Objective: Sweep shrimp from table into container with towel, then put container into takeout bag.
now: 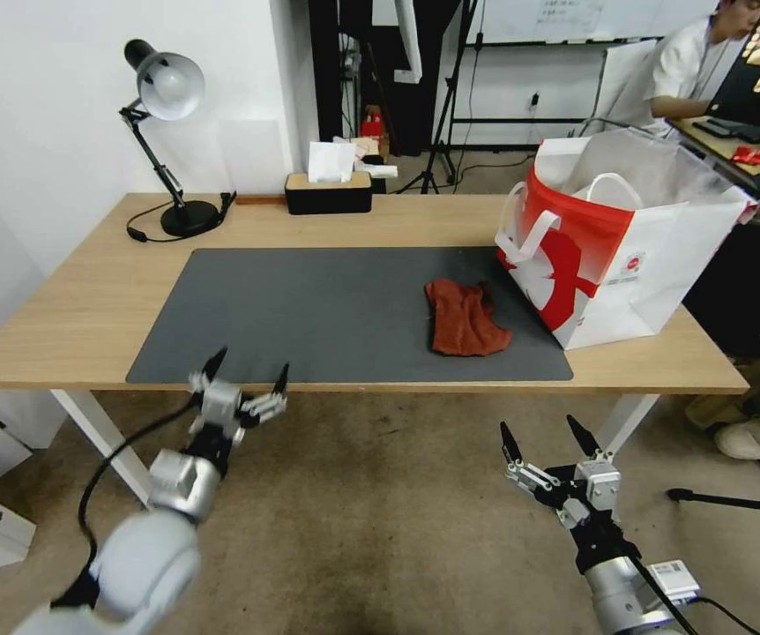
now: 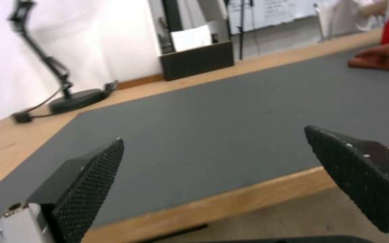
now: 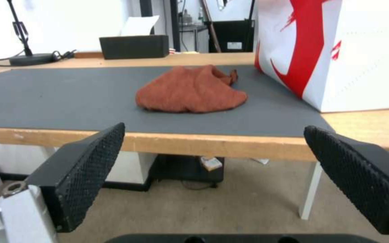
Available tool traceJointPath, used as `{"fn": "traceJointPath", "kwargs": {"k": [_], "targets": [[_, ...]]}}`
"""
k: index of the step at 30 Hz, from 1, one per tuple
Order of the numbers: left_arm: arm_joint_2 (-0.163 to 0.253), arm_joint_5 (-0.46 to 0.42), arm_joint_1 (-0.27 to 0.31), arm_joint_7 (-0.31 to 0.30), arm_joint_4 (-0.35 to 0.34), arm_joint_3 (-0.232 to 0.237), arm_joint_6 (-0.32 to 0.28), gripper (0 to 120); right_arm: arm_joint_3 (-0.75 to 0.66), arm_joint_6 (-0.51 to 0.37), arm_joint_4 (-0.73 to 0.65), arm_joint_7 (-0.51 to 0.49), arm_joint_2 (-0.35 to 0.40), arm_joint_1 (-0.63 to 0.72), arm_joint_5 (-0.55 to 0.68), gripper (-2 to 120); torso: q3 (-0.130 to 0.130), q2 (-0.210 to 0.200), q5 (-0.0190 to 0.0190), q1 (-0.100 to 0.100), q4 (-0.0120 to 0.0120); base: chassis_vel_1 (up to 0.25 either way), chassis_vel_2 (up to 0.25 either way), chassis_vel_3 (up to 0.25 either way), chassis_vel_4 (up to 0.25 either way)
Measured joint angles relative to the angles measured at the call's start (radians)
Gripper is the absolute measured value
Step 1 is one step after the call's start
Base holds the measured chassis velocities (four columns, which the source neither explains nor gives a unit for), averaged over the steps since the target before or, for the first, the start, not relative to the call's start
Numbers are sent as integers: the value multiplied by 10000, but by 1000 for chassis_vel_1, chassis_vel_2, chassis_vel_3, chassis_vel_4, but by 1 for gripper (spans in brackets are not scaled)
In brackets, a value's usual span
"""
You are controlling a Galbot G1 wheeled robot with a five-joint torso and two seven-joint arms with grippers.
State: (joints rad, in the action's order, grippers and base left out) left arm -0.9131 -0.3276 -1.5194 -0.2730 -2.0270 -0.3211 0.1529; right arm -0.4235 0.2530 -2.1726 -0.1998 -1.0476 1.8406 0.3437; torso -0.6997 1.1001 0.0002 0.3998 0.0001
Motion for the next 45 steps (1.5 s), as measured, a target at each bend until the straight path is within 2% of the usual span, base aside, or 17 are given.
{"fn": "traceJointPath", "kwargs": {"k": [1, 3, 5, 6, 7, 10, 11, 13, 19, 45], "targets": [[0, 0, 0, 0, 0, 0, 0, 100, 0, 0, 0, 0, 0, 0, 0, 100, 0, 0, 0, 0, 0, 0, 0, 0, 0], [-371, 190, -558, -54, -86, -266, 363, 100, -58, 5, -92, 52, 8, 44, 0, 100, -1, 0, -3, 0, -4, 0, 0, 0, 0], [-521, 254, -721, -95, -100, -354, 528, 100, -76, 5, -102, 68, 8, 46, 0, 100, -1, 0, 0, 1, -4, 0, 0, 0, 0], [-958, 429, -1223, -162, -103, -606, 1030, 100, -134, 5, -106, 130, 5, 32, 0, 100, -2, 0, -4, 1, -2, 0, 0, 0, 0], [-958, 429, -1223, -162, -103, -606, 1030, 100, -134, 5, -106, 130, 5, 32, 0, 100, -2, 0, -4, 1, -2, 0, 0, 0, 0], [-1466, 506, -1775, -16, 137, -1037, 1823, 100, -156, 9, -48, 298, -8, -140, 26, 100, -2, 0, -4, 0, -2, 0, 0, 0, 0], [-1466, 506, -1775, -16, 137, -1037, 1823, 100, -156, 9, -48, 298, -8, -140, 26, 100, -2, 0, -4, 0, -2, 0, 0, 0, 0], [-1758, 440, -2059, 259, 254, -1333, 2164, 100, -124, 12, 71, 486, -33, -272, 145, 100, -2, 0, 1, 1, -2, 0, 0, 0, 0], [-2055, 855, -2172, 402, 544, -1238, 2439, 100, -113, 12, 220, 889, -7, -285, 282, 100, -2, 0, -3, 2, -2, 0, 0, 0, 0], [-2039, 963, -2066, 364, 579, -1131, 2405, 100, -94, 112, 224, 1078, 2, -259, 376, 100, -2, -1, -2, 2, -1, 0, 0, 0, 0]]}}
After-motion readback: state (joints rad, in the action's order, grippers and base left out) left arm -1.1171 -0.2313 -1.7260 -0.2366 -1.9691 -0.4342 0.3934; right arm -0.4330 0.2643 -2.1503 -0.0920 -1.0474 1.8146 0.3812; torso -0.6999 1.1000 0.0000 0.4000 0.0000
